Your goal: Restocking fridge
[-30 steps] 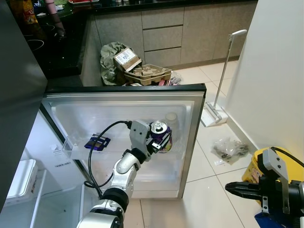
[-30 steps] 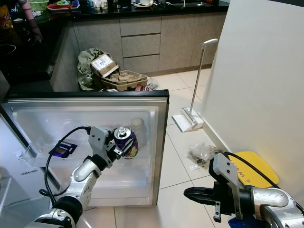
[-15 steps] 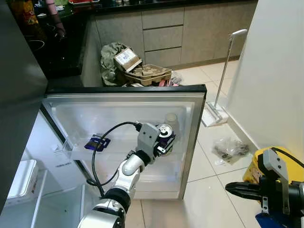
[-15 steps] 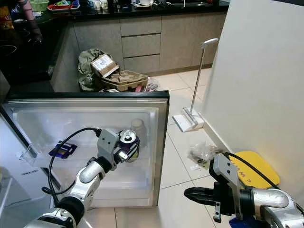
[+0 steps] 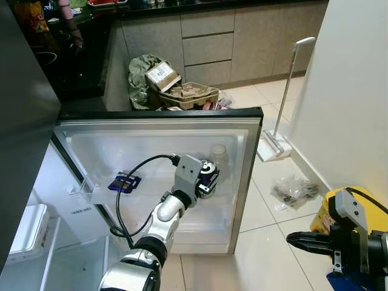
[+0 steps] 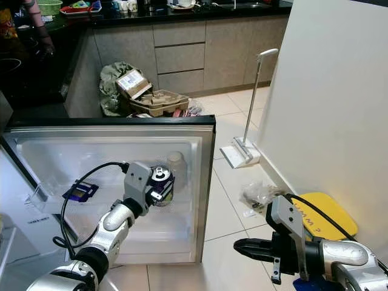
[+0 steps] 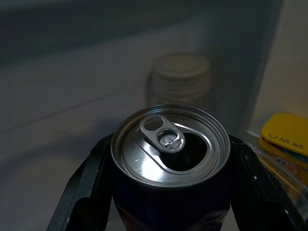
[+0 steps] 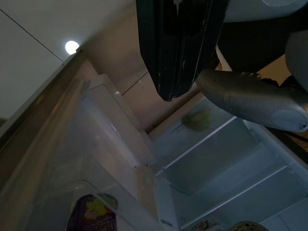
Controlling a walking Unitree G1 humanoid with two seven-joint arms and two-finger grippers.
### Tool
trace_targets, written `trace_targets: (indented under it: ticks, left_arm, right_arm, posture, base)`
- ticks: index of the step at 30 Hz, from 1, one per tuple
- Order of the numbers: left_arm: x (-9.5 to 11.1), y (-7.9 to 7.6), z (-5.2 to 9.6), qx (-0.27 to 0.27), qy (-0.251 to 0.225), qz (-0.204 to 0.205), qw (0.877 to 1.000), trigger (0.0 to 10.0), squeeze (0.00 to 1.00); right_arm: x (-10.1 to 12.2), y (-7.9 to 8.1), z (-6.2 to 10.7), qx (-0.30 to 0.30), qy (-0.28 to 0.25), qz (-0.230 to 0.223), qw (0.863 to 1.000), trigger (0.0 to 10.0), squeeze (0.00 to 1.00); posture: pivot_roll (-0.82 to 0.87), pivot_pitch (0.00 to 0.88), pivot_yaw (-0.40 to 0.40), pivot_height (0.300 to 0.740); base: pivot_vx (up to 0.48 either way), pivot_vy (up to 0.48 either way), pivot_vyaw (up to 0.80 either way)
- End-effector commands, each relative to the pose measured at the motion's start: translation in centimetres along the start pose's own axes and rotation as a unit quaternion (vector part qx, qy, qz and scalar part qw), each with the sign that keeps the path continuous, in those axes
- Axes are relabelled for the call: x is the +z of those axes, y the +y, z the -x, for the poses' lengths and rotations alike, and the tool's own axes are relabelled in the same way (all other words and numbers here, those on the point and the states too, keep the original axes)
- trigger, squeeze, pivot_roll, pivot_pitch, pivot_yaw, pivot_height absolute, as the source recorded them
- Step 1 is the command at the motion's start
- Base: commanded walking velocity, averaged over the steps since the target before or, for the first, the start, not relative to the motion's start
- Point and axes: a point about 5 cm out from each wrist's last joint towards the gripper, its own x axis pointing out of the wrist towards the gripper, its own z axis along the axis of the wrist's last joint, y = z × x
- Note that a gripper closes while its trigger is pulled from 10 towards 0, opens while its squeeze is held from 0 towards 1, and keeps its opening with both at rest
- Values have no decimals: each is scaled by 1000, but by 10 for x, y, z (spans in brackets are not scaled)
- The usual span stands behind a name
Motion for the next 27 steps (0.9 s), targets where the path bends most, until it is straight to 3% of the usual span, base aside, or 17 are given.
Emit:
trace_targets:
  ticks: [1,4,5,6,7,9,15,16,17,27]
  left_arm:
    - [-2,6,1,10,11,3,1000,10000,0]
    - [-2,6,1,9,12,7,1000,10000,0]
    - [-3,5,1,8,12,11,1000,10000,463]
    - [-3,5,1,7,12,14,1000,10000,463]
    - [-3,5,1,7,12,16,1000,10000,973]
    - [-3,4,1,8,12,17,1000,10000,1000]
    - [-1,5,0,10,4,21,1000,10000,1000]
    - [0,5,0,10,3,22,1000,10000,710]
    - [0,6,0,10,1,24,1000,10000,0]
    - [6,11,1,7,-25,41,999,10000,0]
  right_arm:
    - [3,1,3,-2,2,3,1000,10000,0]
    - [4,1,3,-2,2,3,1000,10000,0]
    - [4,1,3,-3,2,4,1000,10000,0]
    - [4,1,3,-3,2,4,1000,10000,0]
    - [4,1,3,-3,1,4,1000,10000,0]
    - [5,1,4,-3,1,5,1000,10000,0]
    - [5,1,4,-5,2,5,1000,10000,0]
    - [5,1,4,-5,2,5,1000,10000,0]
    - [5,1,4,-6,2,5,1000,10000,0]
    - [6,0,5,-7,1,5,1000,10000,0]
  posture:
    - [-50,0,54,740]
    - [-50,0,54,740]
    - [-50,0,54,740]
    - [-50,0,54,740]
    - [-52,0,55,740]
    - [-51,0,53,740]
    - [-51,0,53,740]
    - [-51,0,53,740]
    - [-52,0,52,740]
    - [-47,0,49,740]
  base:
    - [0,0,0]
    - [0,0,0]
    - [0,0,0]
    - [0,0,0]
    - [0,0,0]
    - [0,0,0]
    - [0,0,0]
    - [0,0,0]
    - [0,0,0]
    - [0,0,0]
